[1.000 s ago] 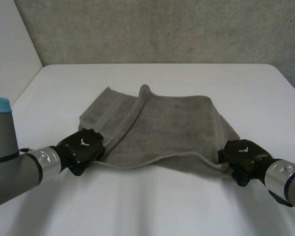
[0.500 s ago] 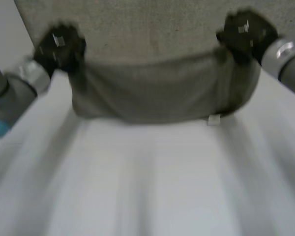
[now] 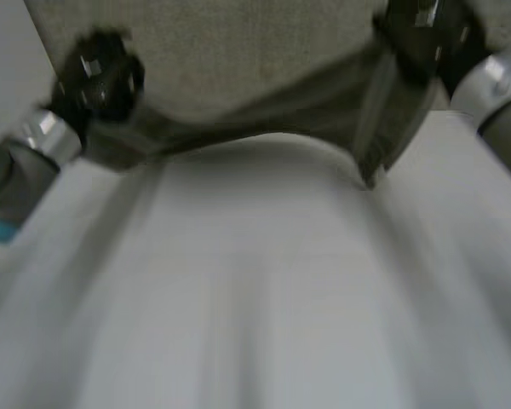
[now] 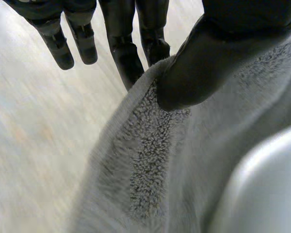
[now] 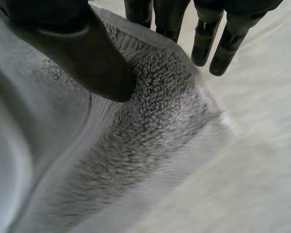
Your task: Fold the towel.
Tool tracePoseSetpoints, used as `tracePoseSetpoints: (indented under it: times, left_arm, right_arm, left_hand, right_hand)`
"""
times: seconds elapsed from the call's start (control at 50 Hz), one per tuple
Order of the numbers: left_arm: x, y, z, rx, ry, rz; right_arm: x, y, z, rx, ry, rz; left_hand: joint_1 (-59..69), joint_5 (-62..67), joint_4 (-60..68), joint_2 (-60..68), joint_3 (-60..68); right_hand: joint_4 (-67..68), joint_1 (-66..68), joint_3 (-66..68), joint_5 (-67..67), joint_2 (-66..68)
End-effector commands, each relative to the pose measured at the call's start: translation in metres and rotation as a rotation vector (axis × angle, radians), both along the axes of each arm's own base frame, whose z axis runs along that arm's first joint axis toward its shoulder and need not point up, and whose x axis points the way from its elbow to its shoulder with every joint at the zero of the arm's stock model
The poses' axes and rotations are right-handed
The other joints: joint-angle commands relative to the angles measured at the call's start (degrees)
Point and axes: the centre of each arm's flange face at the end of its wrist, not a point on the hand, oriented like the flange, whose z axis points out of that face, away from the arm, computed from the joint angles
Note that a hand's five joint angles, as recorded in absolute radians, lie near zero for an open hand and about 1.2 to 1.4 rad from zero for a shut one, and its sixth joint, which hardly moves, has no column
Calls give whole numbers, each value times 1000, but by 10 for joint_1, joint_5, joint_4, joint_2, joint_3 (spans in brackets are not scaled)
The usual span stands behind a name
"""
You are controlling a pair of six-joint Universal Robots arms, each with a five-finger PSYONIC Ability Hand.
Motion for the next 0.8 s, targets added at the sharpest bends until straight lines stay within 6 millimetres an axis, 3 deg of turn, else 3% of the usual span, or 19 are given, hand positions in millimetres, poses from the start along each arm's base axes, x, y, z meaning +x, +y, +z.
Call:
tracePoseSetpoints:
  times: [0.02, 0.04, 0.1, 0.3, 0.38, 0.44, 0.48, 0.72, 0.8]
  left_arm:
    - [0, 38, -84, 131, -241, -3]
    - [-1, 45, -95, 158, -266, -11]
    - [-8, 57, -104, 189, -278, -36]
    - [-11, 65, -106, 201, -284, -44]
    - [-9, 65, -110, 215, -285, -39]
    - [-8, 63, -111, 216, -286, -33]
    - [-8, 62, -112, 209, -286, -33]
    - [-3, 50, -124, 194, -282, 36]
    - [-1, 48, -129, 199, -281, 69]
  right_arm:
    - [-14, 21, -99, 249, 142, 67]
    - [-17, 24, -114, 279, 170, 70]
    - [-19, 28, -126, 298, 207, 62]
    - [-28, 31, -132, 349, 219, -46]
    - [-32, 34, -132, 373, 212, -84]
    - [-34, 36, -136, 410, 188, -108]
    - [-35, 37, -138, 440, 162, -120]
    - [-40, 35, -140, 478, 121, -139]
    - [-51, 32, -139, 500, 93, -173]
  left_hand:
    - [36, 23, -32, 37, -24]
    - [36, 23, -32, 37, -24]
    - [35, 22, -32, 36, -24]
    - [6, -7, -32, 7, -24]
    - [-23, -35, -32, -22, -24]
    - [-127, -140, -32, -126, -24]
    - [-286, -299, -32, -285, -24]
    - [-309, -321, -32, -308, -24]
    - [-309, -321, -32, -308, -24]
  right_hand:
    - [-44, 53, -29, 40, 65]
    - [-44, 53, -29, 40, 65]
    - [-44, 53, -29, 40, 65]
    - [-44, 53, -29, 40, 65]
    - [-44, 53, -29, 40, 65]
    - [-44, 53, -29, 40, 65]
    - [-44, 53, -29, 40, 65]
    - [-44, 53, -29, 40, 65]
    - [-44, 53, -29, 40, 65]
